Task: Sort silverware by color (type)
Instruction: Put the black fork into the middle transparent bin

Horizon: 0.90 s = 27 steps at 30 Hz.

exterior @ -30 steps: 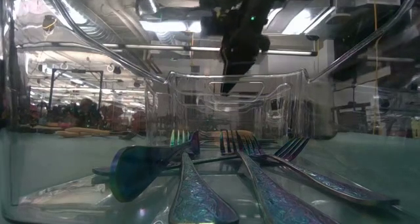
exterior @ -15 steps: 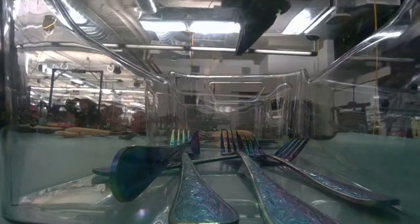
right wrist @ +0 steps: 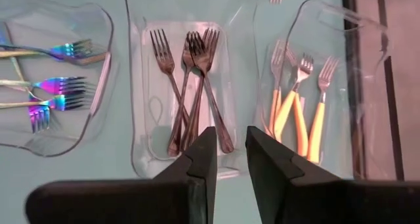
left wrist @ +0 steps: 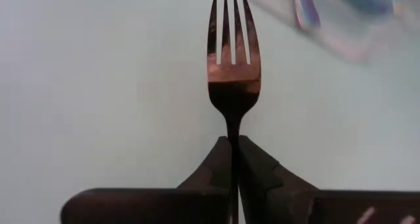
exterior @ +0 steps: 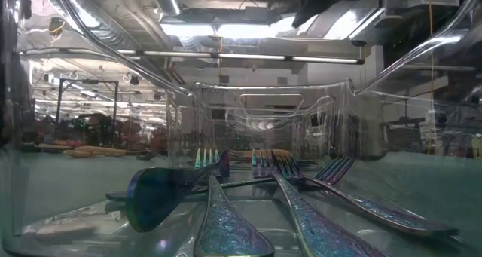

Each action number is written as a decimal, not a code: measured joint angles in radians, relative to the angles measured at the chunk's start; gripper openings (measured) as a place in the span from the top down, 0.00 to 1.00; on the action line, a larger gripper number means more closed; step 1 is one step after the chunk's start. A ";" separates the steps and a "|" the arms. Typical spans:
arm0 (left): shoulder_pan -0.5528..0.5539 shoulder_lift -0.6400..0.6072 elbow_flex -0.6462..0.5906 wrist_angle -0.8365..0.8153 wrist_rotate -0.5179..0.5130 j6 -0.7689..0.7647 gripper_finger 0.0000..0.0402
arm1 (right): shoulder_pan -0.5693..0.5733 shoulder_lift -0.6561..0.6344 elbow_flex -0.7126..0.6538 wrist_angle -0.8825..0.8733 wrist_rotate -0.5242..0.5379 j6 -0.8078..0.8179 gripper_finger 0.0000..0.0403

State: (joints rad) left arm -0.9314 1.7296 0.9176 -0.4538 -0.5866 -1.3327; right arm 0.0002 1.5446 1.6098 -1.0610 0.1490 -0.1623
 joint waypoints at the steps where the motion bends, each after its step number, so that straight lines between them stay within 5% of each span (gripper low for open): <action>1: 0.004 0.000 0.000 0.000 -0.020 -0.028 1.00 | 0.000 -0.012 0.000 -0.001 0.000 0.000 0.82; 8: 0.011 -0.007 0.001 -0.007 -0.200 -0.171 1.00 | 0.000 -0.072 0.000 -0.007 0.000 0.000 0.82; 17: 0.021 -0.095 0.002 -0.023 -0.603 -0.200 1.00 | 0.000 -0.080 -0.001 -0.003 -0.010 -0.003 0.82; 27: 0.077 -0.161 0.002 0.030 -0.874 0.042 1.00 | 0.000 -0.071 -0.001 0.147 -0.214 0.003 0.82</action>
State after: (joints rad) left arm -0.8545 1.5688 0.9195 -0.4241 -1.4605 -1.2912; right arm 0.0002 1.4735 1.6090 -0.9136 -0.0650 -0.1589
